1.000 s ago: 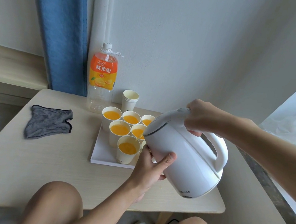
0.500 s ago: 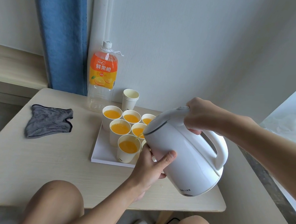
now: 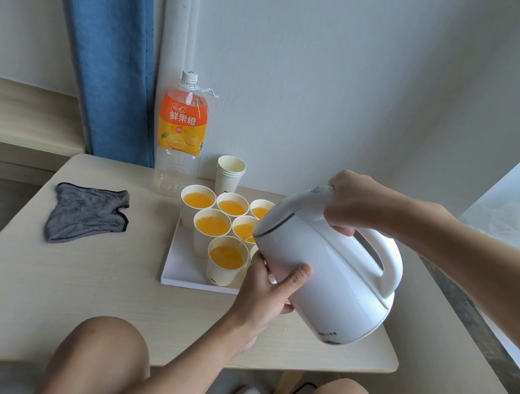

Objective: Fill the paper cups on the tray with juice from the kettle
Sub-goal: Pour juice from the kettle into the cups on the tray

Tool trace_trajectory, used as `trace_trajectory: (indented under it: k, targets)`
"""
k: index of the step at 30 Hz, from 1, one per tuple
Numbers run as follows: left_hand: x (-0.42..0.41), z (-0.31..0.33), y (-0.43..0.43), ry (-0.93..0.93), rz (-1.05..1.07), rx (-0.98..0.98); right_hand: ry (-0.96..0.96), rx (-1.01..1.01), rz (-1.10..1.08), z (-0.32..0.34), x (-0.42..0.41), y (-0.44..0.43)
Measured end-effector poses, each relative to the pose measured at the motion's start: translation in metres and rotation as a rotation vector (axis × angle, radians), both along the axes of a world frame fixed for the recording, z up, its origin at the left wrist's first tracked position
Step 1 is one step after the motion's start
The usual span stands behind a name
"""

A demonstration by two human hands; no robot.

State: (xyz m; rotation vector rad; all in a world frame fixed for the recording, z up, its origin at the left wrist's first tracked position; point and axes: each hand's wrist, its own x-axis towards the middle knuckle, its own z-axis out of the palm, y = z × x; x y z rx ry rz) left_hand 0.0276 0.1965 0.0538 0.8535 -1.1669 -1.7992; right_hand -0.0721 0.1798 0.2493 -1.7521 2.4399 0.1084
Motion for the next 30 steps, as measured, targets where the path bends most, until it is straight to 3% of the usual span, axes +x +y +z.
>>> trace_trajectory:
  k: [30]
  targets:
    - [-0.002, -0.001, -0.004, -0.033, 0.013, -0.058, -0.101, -0.071, -0.055, -0.007, -0.019, 0.011]
